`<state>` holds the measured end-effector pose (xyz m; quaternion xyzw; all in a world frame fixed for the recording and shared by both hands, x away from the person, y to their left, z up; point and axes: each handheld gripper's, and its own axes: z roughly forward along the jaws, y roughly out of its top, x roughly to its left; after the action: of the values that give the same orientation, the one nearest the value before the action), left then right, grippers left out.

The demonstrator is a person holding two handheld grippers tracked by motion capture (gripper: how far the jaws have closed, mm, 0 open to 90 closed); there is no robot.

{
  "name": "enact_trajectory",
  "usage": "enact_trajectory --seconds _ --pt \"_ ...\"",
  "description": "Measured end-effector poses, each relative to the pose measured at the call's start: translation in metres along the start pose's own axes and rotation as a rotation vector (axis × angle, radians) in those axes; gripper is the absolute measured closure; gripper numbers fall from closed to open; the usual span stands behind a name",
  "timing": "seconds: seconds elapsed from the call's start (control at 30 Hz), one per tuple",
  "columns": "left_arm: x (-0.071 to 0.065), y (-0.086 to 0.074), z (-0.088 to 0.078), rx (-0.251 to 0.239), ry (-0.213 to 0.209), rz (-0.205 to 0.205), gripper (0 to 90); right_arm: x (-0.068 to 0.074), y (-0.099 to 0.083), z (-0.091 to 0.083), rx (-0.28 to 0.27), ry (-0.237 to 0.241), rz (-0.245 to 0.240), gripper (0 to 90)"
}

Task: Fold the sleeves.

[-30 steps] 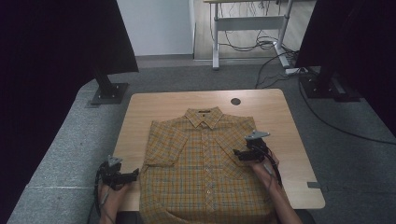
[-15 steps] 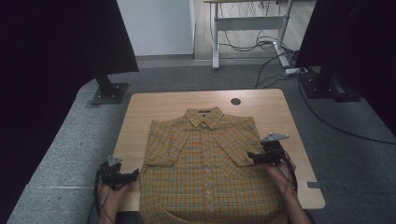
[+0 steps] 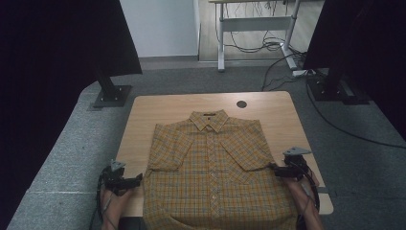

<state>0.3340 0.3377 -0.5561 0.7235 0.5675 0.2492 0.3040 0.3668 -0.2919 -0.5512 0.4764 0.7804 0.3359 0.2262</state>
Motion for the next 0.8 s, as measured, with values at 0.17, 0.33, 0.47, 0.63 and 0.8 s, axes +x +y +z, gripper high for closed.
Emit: enact_trajectory --seconds 0.17,0.33,0.47,0.63,0.8 --pt "0.0 0.0 0.0 0.0 0.0 0.0 0.1 -0.017 -0.009 -0.006 0.013 -0.054 0.074 22.2" --pt "0.0 0.0 0.0 0.0 0.0 0.0 0.0 -0.027 -0.015 -0.007 0.032 -0.049 0.131 22.4" --pt "0.0 0.0 0.0 0.0 0.0 0.0 0.0 -0.023 -0.01 -0.012 -0.008 -0.029 0.113 22.3" --pt "0.0 0.0 0.0 0.001 0.001 0.001 0.0 -0.021 -0.005 -0.018 -0.044 0.003 0.104 19.5" --pt "-0.001 0.0 0.0 0.001 0.001 0.002 0.0 -0.021 -0.003 -0.024 -0.054 0.023 0.1 15.5"
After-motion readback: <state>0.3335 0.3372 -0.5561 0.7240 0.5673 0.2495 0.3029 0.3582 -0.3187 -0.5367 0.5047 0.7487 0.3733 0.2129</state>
